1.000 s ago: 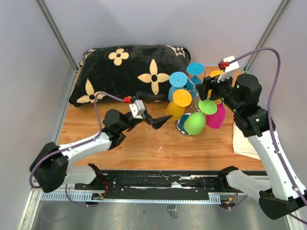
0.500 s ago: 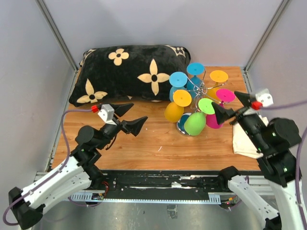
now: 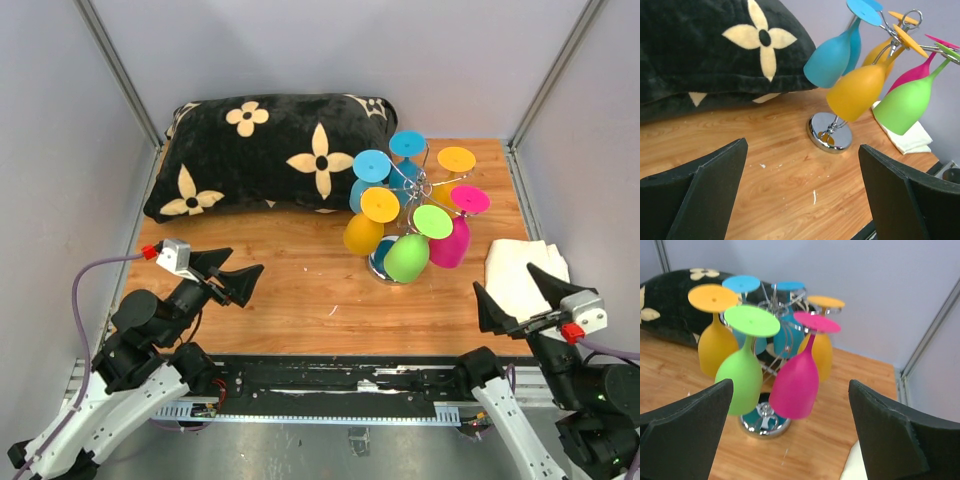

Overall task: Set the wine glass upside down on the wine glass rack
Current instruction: Reset both arms

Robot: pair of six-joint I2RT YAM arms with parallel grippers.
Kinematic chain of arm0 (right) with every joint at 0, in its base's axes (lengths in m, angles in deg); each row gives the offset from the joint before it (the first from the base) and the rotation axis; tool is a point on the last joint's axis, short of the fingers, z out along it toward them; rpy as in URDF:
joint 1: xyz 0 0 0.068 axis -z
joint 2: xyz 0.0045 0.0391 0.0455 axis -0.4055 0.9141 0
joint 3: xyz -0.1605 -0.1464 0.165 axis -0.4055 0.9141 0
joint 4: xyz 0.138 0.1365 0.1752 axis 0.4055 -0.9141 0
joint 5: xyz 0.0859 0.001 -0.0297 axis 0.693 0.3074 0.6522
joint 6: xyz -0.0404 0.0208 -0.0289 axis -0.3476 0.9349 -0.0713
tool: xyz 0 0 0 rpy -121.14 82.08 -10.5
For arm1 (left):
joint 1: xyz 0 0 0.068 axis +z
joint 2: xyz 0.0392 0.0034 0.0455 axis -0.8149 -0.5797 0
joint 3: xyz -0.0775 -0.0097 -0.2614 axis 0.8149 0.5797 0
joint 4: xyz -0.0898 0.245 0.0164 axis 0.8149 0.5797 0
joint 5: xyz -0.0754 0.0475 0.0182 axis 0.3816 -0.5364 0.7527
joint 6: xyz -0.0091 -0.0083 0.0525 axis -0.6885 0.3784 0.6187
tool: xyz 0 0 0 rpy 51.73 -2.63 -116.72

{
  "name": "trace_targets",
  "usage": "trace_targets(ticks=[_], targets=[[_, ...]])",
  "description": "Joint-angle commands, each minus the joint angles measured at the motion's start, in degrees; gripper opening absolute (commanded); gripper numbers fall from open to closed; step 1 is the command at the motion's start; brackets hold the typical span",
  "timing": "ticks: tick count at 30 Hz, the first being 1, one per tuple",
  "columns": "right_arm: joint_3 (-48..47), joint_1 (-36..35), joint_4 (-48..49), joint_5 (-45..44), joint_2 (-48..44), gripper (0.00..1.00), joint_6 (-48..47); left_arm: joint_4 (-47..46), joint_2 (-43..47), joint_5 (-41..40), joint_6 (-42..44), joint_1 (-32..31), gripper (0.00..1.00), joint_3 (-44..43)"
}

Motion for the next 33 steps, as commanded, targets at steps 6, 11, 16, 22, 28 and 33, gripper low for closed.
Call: trace_targets(ticks=[6,11,16,22,28,33], targets=[[5.2,1.0,-12.4,-2.9,-4.6,0.98,6.3,7.0,4.2,-4.2,-1.5,0.4,0.99,-0.2],[7.0,1.0,-11.7,-7.3,-4.6,0.98,8.1,7.5,2.0,-3.9,-1.1,0.4,1.00,-0.4],[8.8,1.0,-11.0,-8.7,-4.6,0.98,9.0,7.6,1.1,-4.5,-0.8,0.4,1.00,-0.2],[9.2,1.0,-11.1,-9.0,-4.8,0.99,9.2,7.7,0.3,-4.5,-0.8,0.4,1.00,-0.1],[10.5,1.0,-10.8,-9.0,-4.8,0.99,9.4,7.7,-0.5,-6.1,-0.7,0.4,1.00,0.0],[12.1,1.0,-10.3,-8.8,-4.8,0.98,9.4,7.6,-0.5,-6.4,-0.6,0.4,1.00,0.2]])
